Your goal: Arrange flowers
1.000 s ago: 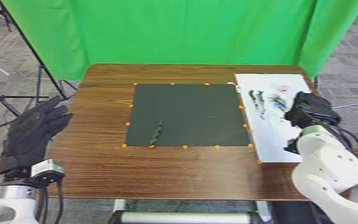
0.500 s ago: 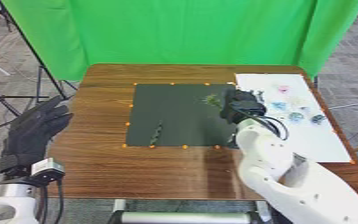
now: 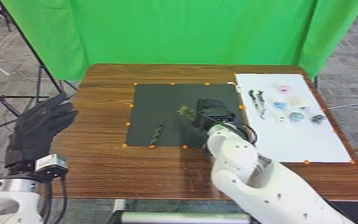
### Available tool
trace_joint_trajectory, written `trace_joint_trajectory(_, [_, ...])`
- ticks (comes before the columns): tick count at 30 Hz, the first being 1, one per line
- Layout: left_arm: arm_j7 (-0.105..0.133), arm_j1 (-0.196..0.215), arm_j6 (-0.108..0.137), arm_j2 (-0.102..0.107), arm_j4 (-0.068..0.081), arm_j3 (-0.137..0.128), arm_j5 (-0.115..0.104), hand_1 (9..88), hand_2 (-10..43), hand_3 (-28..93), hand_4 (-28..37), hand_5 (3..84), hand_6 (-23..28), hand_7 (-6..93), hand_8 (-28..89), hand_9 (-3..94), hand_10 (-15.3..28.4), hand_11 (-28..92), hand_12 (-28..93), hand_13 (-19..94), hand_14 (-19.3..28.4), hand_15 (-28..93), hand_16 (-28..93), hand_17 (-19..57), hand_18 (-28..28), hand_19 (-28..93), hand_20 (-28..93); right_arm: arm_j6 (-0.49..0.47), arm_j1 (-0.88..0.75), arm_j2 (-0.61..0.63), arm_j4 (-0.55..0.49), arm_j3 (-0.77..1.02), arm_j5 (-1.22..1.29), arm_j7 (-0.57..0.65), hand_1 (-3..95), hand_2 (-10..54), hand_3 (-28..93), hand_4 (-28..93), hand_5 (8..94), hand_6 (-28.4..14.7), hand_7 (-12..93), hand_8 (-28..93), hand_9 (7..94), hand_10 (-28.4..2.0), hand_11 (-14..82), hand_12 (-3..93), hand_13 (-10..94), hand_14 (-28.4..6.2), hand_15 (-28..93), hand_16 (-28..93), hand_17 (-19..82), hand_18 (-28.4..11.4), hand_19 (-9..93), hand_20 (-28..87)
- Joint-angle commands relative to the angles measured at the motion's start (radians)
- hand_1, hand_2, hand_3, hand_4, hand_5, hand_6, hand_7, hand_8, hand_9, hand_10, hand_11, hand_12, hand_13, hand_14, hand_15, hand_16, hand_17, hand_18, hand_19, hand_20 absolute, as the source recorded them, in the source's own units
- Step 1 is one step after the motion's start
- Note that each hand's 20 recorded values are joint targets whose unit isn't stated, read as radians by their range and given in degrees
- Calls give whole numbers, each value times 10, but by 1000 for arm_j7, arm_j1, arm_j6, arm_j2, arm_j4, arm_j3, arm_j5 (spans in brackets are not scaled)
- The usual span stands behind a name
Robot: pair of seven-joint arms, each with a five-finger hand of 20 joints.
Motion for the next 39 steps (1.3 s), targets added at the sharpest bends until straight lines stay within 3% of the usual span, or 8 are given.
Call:
trace_joint_trajectory(1, [-27,-42,-34,-16,13,22,18,253,65,812,-185,411,107,117,-91,351,207,318,71,225,276,609,-162,-89,236,623,-29,-39,11,-66,54,-29,-14,12,529,-75,761,-264,833,-42,255,176,870,-139,414,251,841,-63,698,248,562,-212,932,201])
trace_joint_trajectory(14, [-41,-56,-52,-40,16,23,38,254,64,813,-179,411,107,116,-91,351,207,316,71,226,276,609,-162,-89,236,623,-29,-188,-16,-157,67,14,-46,-12,500,-82,741,-245,833,-49,256,161,860,-145,411,243,831,-68,695,252,557,-211,932,191])
trace_joint_trajectory(20, [-53,-67,-60,-55,20,23,46,256,64,814,-177,411,107,116,-91,352,208,316,71,225,276,609,-162,-89,237,623,-29,-198,-22,-173,67,19,-54,-32,434,-81,725,-234,816,-51,246,141,846,-151,407,240,816,-76,695,251,546,-212,932,164])
trace_joint_trajectory(25, [-48,-76,-56,-47,24,36,41,256,64,814,-176,411,107,117,-91,352,208,316,71,225,276,609,-162,-89,237,623,-28,-224,-20,-189,79,20,-74,-41,392,-69,732,-236,811,-48,255,57,839,-154,407,239,809,-79,698,248,545,-212,932,159])
trace_joint_trajectory(32, [-44,-69,-50,-43,23,33,37,257,65,814,-175,411,107,118,-91,351,207,316,72,225,276,609,-163,-89,237,624,-28,-249,-28,-200,79,29,-74,-36,366,-67,735,-225,804,-51,276,-77,829,-159,408,240,798,-85,701,248,537,-215,932,152])
trace_joint_trajectory(38, [-58,-72,-62,-59,23,29,48,258,65,815,-174,412,107,116,-92,352,207,317,71,225,276,609,-164,-89,237,624,-29,-280,-34,-211,81,45,-67,-26,340,-56,729,-218,798,-55,277,-79,820,-167,408,241,788,-92,705,248,526,-221,932,148])
trace_joint_trajectory(39, [-53,-70,-55,-54,22,31,44,258,64,815,-174,412,107,116,-92,352,207,318,71,226,276,609,-164,-89,236,624,-30,-283,-37,-212,79,46,-76,-29,338,-56,729,-218,797,-55,277,-79,819,-168,408,241,787,-92,705,248,524,-222,932,148])
